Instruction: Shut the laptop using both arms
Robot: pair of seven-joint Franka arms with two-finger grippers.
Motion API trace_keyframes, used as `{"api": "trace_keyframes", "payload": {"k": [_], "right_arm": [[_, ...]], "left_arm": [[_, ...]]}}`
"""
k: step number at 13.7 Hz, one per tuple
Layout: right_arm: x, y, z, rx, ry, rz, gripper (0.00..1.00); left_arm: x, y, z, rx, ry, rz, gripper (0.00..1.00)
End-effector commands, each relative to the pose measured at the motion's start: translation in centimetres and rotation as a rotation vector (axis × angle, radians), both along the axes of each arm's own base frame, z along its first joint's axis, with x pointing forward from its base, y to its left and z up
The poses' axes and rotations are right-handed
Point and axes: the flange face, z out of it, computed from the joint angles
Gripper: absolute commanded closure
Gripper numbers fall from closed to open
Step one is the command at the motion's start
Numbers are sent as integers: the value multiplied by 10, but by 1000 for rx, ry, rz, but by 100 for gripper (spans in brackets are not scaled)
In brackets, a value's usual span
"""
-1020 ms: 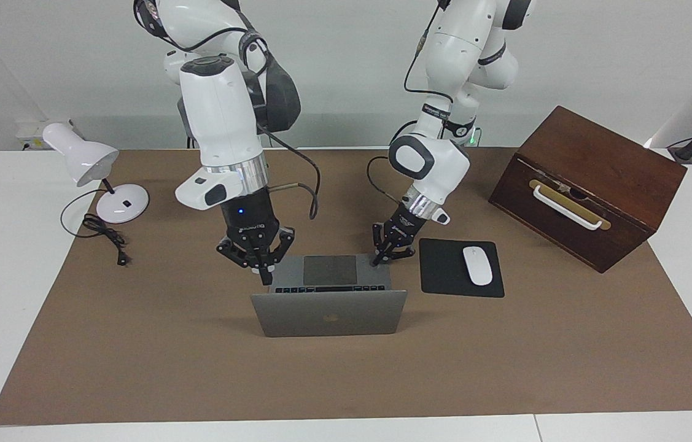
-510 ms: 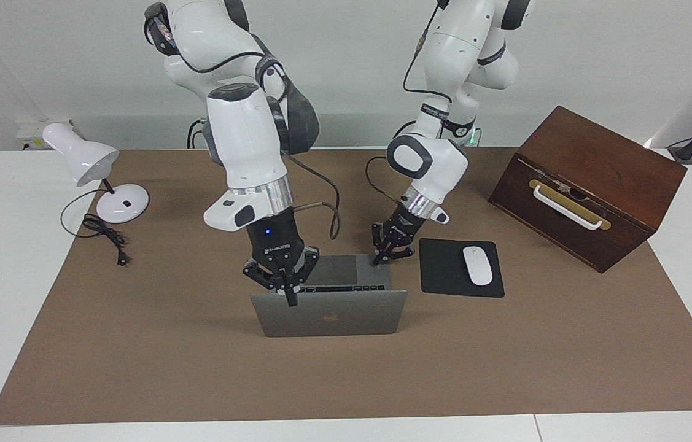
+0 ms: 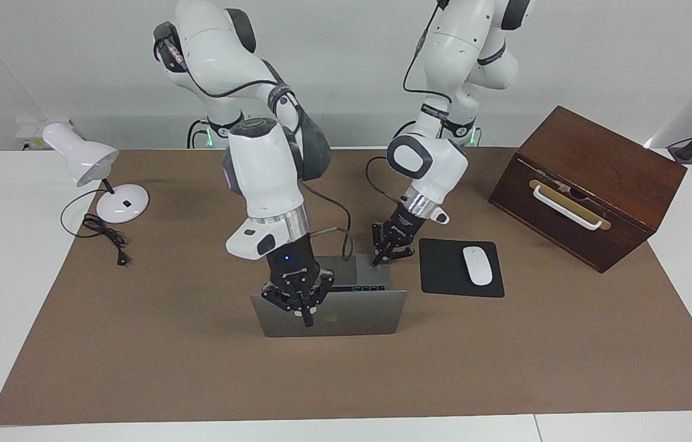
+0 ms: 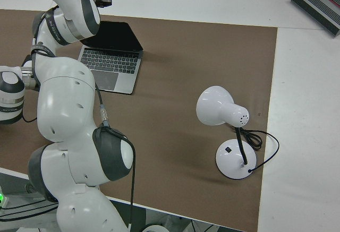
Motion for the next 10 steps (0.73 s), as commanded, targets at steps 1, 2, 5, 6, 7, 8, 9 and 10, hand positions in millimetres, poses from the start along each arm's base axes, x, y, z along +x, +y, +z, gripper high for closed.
{"api": "trace_keyframes", "payload": {"k": [1, 2, 5, 6, 7, 8, 9, 10], "right_arm": [[2, 13, -1, -2, -21, -4, 100], [1, 14, -2, -4, -12, -2, 100], [0, 15, -7, 3, 12, -9, 100], [0, 15, -8, 9, 17, -11, 100], [-1, 15, -8, 10, 19, -11, 100], [-1, 15, -11, 7, 22, -11, 100], [-1, 15, -14, 5, 28, -11, 100], [-1, 15, -18, 2, 34, -11, 100]], "left_arm": [[17, 8, -24, 34, -23, -28, 100], [23, 9, -19, 18, -30, -23, 100], [26, 0, -12, -34, -26, -11, 100], [27, -1, -11, -38, -27, -9, 100], [26, -2, -11, -38, -27, -13, 100], [26, -3, -11, -39, -26, -14, 100], [23, -4, -13, -42, -19, -9, 100], [19, -4, -16, -46, -10, -6, 100]]}}
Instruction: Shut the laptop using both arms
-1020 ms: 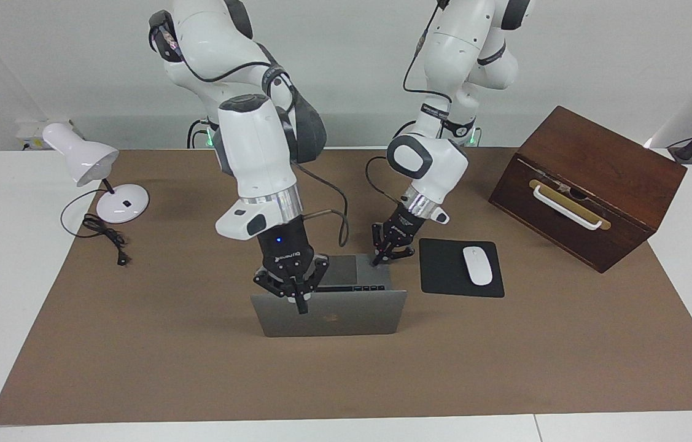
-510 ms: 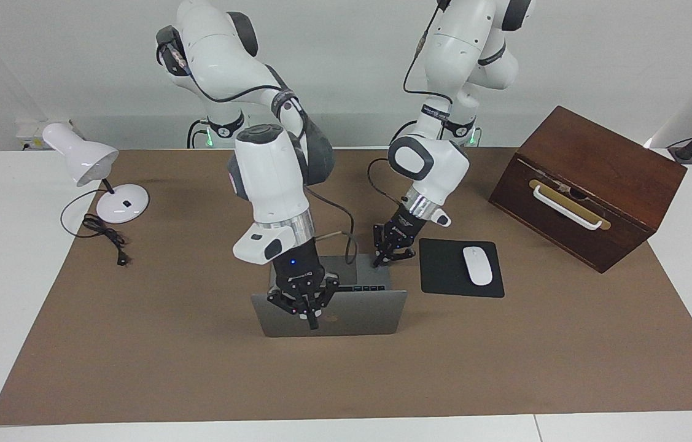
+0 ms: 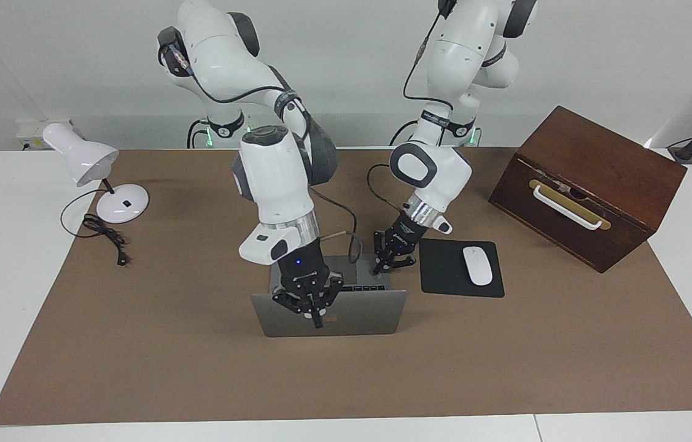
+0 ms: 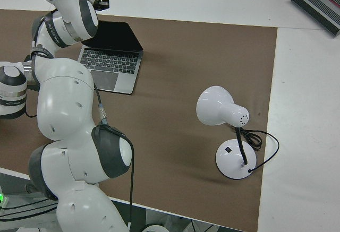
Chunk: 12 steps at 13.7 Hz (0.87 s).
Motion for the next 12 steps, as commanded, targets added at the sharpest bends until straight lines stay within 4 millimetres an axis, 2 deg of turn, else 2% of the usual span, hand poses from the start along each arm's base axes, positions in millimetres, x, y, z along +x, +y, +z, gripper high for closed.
{"api": "trace_keyframes", "payload": {"k": [1, 5, 8, 11, 12], "right_arm": [[1, 2, -9, 9, 22, -26, 100], [-1, 1, -23, 41, 75, -42, 100], [-5, 1, -32, 57, 147, -56, 100], [-8, 0, -40, 50, 202, -86, 100], [-11, 1, -44, 47, 212, -85, 100]], "left_arm": [[-4, -4, -14, -9, 8, -15, 100], [-6, -10, -11, -11, -9, -51, 100], [1, -9, -5, -23, -42, -103, 100], [30, 6, 10, -40, -88, -191, 100], [32, 7, 11, -39, -92, -208, 100]]}}
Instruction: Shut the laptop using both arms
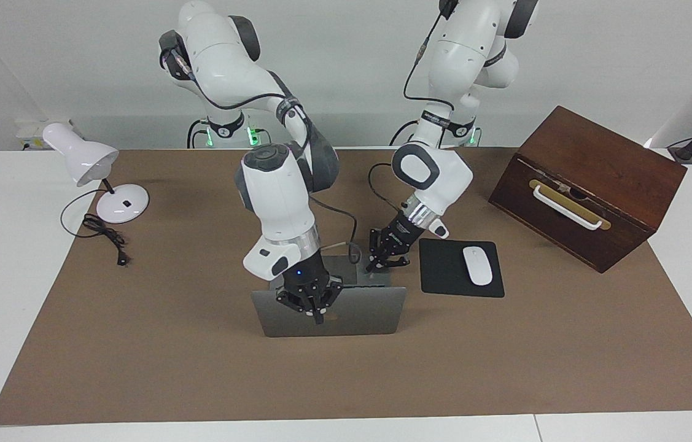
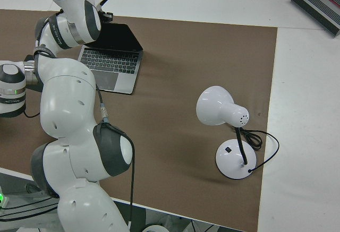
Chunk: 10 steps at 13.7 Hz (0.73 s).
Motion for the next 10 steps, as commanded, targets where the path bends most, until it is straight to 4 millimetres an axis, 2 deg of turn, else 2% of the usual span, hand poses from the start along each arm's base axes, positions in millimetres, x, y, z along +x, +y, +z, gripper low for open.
{"api": "trace_keyframes", "payload": {"k": [1, 8, 10], "right_arm": [[-7, -1, -13, 9, 49, -23, 100], [-11, -1, -20, -12, 100, -20, 100], [-11, -2, -16, -9, 94, -21, 100]], "left_arm": [[16, 5, 4, -20, -27, -70, 100], [12, 9, -4, -61, -108, -262, 100], [13, 17, -7, -54, -133, -283, 100]]}}
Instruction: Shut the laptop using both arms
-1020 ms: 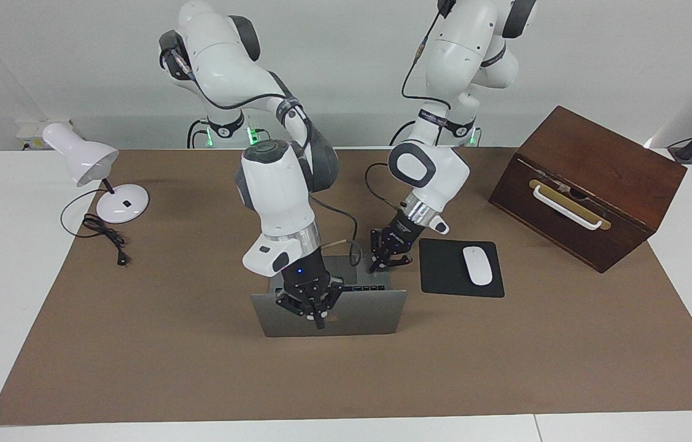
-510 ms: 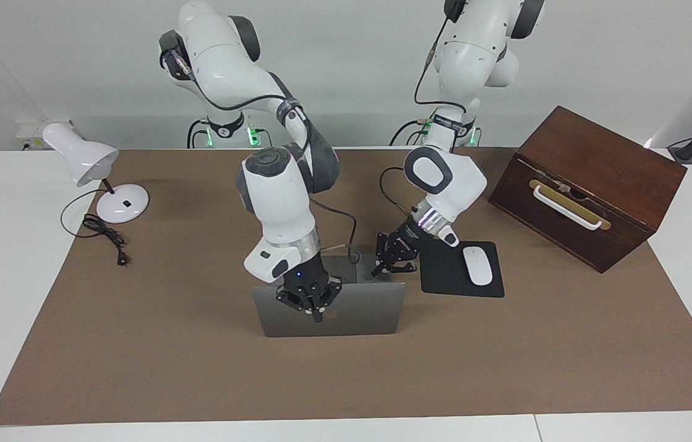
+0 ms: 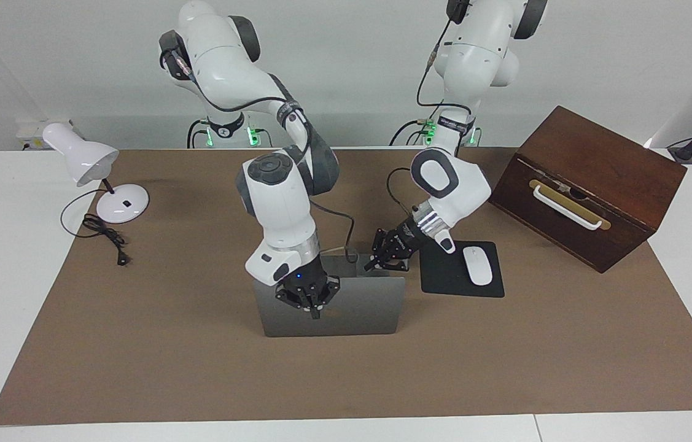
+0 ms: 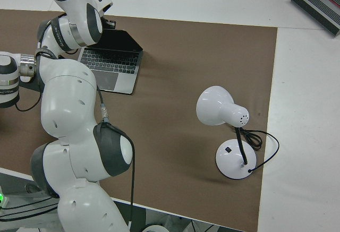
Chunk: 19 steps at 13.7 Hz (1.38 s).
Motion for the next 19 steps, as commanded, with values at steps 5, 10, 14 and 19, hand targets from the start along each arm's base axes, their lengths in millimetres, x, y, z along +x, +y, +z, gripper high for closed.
{"api": "trace_keyframes", "payload": {"k": [5, 10, 14, 19], "right_arm": [[-5, 0, 5, 19, 15, -20, 100], [-4, 0, 6, 20, 14, -20, 100], [-5, 0, 6, 21, 16, -20, 100], [-6, 1, 1, 16, 26, -17, 100]], "left_arm": [[-20, 19, -29, -17, -69, -69, 100], [-39, 24, -55, -43, -116, -95, 100], [-47, 31, -77, -56, -156, -99, 100], [-51, 31, -85, -65, -149, -96, 100]]}}
